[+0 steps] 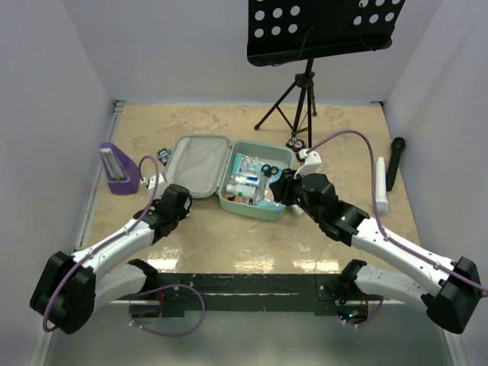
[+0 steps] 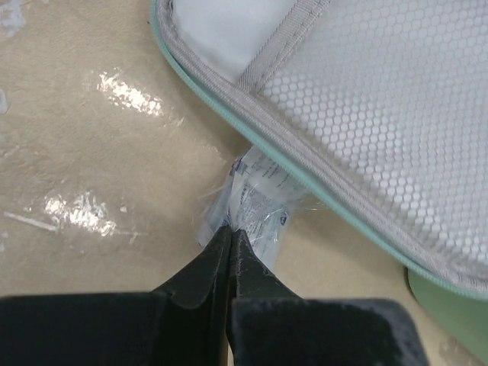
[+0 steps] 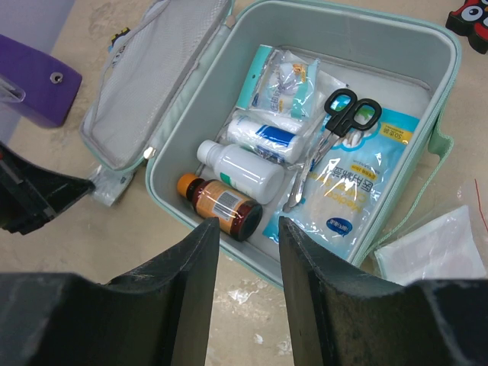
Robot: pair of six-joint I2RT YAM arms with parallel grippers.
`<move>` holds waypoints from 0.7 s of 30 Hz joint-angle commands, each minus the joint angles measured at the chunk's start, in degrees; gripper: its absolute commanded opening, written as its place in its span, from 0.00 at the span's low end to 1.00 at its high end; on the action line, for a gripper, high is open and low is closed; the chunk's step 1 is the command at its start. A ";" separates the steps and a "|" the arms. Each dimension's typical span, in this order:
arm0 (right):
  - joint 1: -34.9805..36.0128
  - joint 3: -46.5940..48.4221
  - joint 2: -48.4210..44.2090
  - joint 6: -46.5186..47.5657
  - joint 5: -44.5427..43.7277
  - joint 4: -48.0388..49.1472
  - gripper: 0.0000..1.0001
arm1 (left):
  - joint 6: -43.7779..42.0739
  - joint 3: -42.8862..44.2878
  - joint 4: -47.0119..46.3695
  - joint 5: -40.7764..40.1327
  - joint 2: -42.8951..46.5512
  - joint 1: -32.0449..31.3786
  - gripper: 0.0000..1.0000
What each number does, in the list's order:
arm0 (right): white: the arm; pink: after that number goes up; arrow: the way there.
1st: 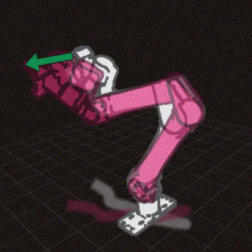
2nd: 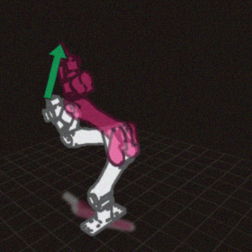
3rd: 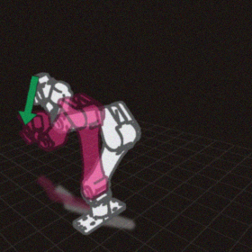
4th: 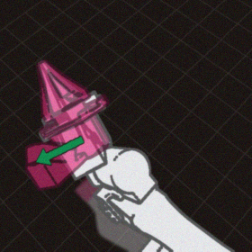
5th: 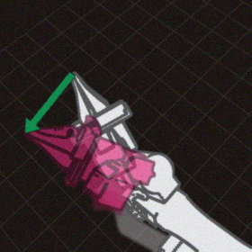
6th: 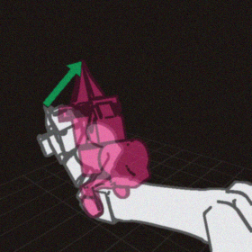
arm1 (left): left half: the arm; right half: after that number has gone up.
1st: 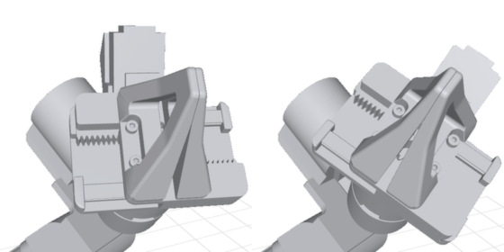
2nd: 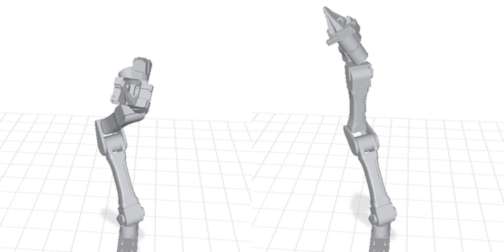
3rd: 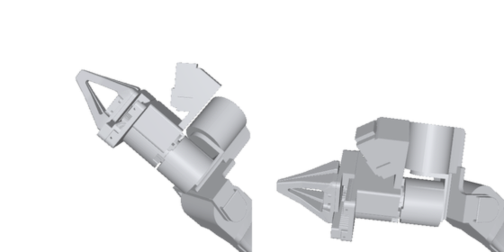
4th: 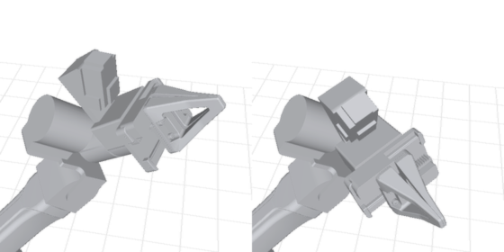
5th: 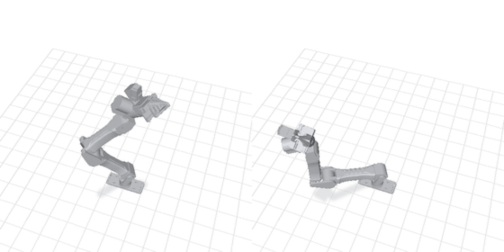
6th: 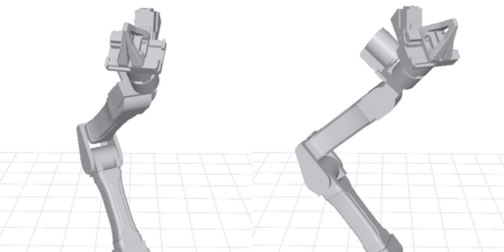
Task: Organize the medicine kit
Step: Pick up the medical item at the center of the board, then place the medical item at the center of the board.
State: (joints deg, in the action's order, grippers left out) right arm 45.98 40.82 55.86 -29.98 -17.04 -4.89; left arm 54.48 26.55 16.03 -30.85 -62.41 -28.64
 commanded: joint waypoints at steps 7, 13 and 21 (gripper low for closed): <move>0.08 3.13 -0.84 1.33 -0.98 1.28 0.42 | -2.62 3.24 11.73 14.84 18.45 -0.27 0.00; 0.08 4.18 -1.10 0.88 0.08 1.46 0.42 | -4.29 5.00 10.95 26.35 30.15 -0.89 0.00; 0.08 6.20 -0.93 1.41 -0.10 0.40 0.42 | -11.32 9.05 11.83 39.10 25.42 -2.46 0.00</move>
State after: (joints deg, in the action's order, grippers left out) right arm 45.98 43.66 55.83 -29.69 -16.97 -5.13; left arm 48.03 33.32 29.08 -0.97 -34.50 -29.58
